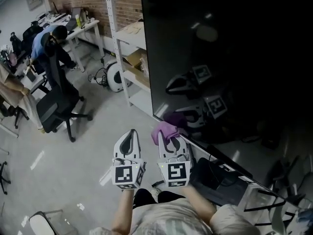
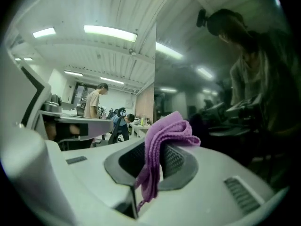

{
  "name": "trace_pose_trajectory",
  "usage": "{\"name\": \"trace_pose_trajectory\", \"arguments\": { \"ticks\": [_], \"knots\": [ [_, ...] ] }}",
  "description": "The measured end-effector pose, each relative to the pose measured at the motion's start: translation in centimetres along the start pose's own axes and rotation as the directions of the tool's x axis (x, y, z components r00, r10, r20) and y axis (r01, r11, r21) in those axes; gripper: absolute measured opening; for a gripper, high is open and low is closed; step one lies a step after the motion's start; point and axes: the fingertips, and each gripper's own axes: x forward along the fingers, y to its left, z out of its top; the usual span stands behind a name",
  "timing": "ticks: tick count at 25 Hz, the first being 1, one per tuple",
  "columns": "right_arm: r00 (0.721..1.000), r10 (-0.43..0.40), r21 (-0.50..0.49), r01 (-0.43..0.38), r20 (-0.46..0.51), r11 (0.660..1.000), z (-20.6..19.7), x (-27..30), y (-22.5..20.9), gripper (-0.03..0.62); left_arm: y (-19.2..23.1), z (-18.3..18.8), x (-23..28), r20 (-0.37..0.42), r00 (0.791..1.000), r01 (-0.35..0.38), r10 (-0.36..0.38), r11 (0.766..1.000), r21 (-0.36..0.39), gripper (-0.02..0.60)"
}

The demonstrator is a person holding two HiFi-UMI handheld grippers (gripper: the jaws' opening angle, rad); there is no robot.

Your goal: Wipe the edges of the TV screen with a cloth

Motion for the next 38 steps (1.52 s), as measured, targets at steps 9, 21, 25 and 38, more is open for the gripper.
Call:
{"name": "trace_pose_trajectory", "arguments": {
  "ticks": [9,21,25,38],
  "knots": [
    [0.975,-0.159,-0.072,0.149,-0.158,0.986,-3.2,4.7,1.4,0.063,8.3,1.2,4.8,-0.017,0.991,0.133,-0.133,0.991,-0.032,0.015],
    [0.912,-0.381,-0.068,0.375,-0.149,0.925,0.2,12.3,5.2,0.063,17.4,5.5,4.3,-0.038,0.955,0.294,-0.293,0.956,0.011,0.015],
    [0.866,-0.478,-0.011,0.482,-0.146,0.876,0.8,13.0,4.6,0.063,19.4,6.4,3.6,-0.023,0.944,0.329,-0.329,0.944,0.024,0.015],
    [0.806,-0.575,0.143,0.592,-0.14,0.794,1.7,12.3,3.9,0.063,18.0,6.4,5.8,-0.007,0.918,0.397,-0.397,0.917,0.034,0.015]
  ]
}}
